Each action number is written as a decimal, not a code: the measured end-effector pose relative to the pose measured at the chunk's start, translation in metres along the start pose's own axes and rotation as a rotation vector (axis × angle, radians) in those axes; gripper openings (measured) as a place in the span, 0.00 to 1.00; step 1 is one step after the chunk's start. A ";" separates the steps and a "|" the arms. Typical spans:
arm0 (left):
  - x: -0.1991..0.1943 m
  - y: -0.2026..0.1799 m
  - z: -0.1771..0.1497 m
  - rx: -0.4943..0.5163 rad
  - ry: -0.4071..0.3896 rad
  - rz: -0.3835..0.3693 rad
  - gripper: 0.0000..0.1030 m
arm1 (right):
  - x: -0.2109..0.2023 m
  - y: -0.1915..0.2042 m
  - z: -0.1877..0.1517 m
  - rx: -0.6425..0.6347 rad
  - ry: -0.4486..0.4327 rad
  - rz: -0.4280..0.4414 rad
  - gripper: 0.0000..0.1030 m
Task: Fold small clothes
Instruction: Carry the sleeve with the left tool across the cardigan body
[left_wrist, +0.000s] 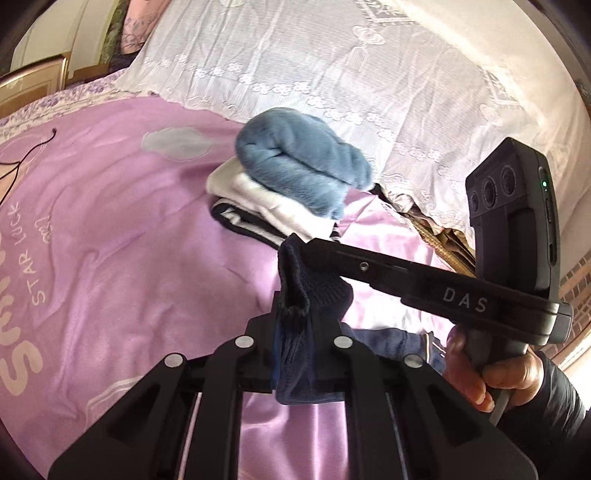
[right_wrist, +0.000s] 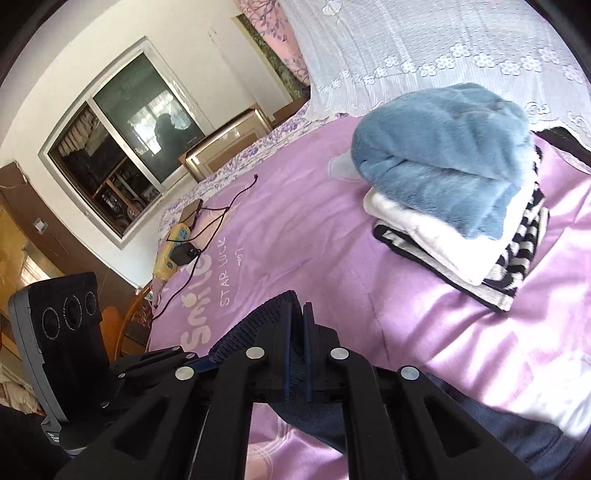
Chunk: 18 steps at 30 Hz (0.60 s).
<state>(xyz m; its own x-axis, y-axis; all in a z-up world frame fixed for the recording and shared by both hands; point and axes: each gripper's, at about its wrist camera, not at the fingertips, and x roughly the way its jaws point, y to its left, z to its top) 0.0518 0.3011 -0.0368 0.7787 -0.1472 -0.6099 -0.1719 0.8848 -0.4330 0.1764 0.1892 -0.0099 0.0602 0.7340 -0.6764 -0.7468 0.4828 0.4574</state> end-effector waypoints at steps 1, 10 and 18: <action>0.000 -0.012 -0.001 0.023 -0.001 -0.003 0.09 | -0.014 -0.007 -0.004 0.034 -0.011 0.002 0.13; 0.017 -0.107 -0.043 0.227 0.033 0.019 0.09 | -0.108 -0.058 -0.060 0.444 -0.140 0.060 0.54; 0.037 -0.156 -0.096 0.338 0.076 0.045 0.09 | -0.094 -0.101 -0.131 0.805 -0.045 0.050 0.23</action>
<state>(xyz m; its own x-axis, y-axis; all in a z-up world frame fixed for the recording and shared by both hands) 0.0500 0.1153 -0.0558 0.7258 -0.1256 -0.6763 0.0142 0.9857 -0.1678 0.1597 0.0085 -0.0681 0.0789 0.7743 -0.6278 -0.0444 0.6319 0.7738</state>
